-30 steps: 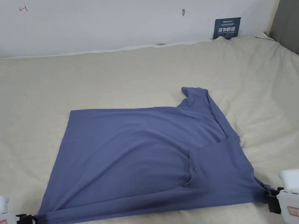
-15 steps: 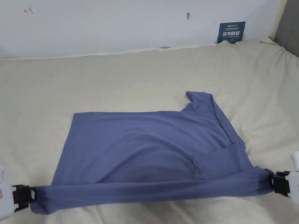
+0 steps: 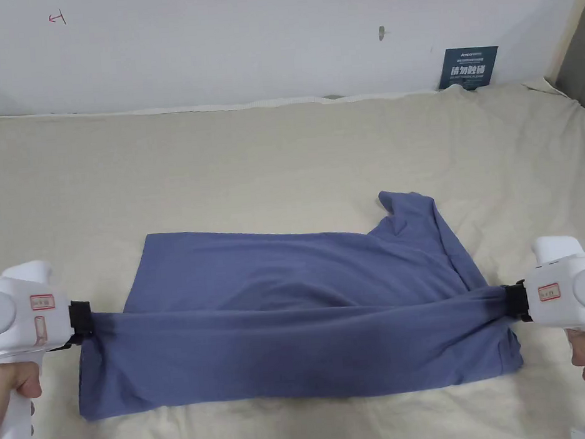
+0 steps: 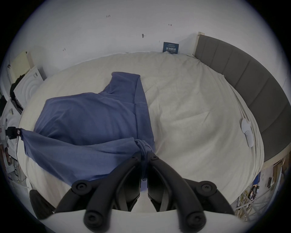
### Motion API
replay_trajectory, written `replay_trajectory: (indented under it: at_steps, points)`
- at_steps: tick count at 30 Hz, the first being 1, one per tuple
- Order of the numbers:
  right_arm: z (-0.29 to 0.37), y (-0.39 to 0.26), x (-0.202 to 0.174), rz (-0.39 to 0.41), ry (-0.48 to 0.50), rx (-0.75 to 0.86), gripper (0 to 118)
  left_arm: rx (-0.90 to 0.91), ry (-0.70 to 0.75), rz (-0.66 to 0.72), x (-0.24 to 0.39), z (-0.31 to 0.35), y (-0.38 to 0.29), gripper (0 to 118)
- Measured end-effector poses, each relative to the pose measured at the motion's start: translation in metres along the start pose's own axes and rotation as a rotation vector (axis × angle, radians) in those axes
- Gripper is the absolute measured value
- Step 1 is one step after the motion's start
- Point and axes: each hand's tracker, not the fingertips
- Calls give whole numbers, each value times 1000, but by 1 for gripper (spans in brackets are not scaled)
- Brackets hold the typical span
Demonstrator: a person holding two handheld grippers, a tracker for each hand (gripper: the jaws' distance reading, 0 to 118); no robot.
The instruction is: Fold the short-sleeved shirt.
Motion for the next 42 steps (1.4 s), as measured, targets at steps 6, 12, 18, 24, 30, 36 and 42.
replay_trajectory:
  at_steps: [6,12,18,24,30,36,42]
  points:
    - [-39,15,-8,-13,-30,-84,16,-65,23,11,1,-50,11,2]
    - [-37,10,4,-144,-66,-98,118,-67,46,59,-19,-56,18,115]
    - [-2,-22,17,-126,-40,-56,68,-36,53,48,-38,-5,-21,99]
    - [26,-60,21,-110,-6,-45,1,-38,-32,9,-27,37,-73,0]
    - [30,-76,10,-81,-1,-48,1,-110,-17,-9,-22,-11,-84,116]
    - [27,-79,8,-89,10,-60,1,-125,-4,16,3,-18,-81,35]
    - [10,-70,13,-92,34,-61,7,-127,-13,-45,5,-20,-76,5]
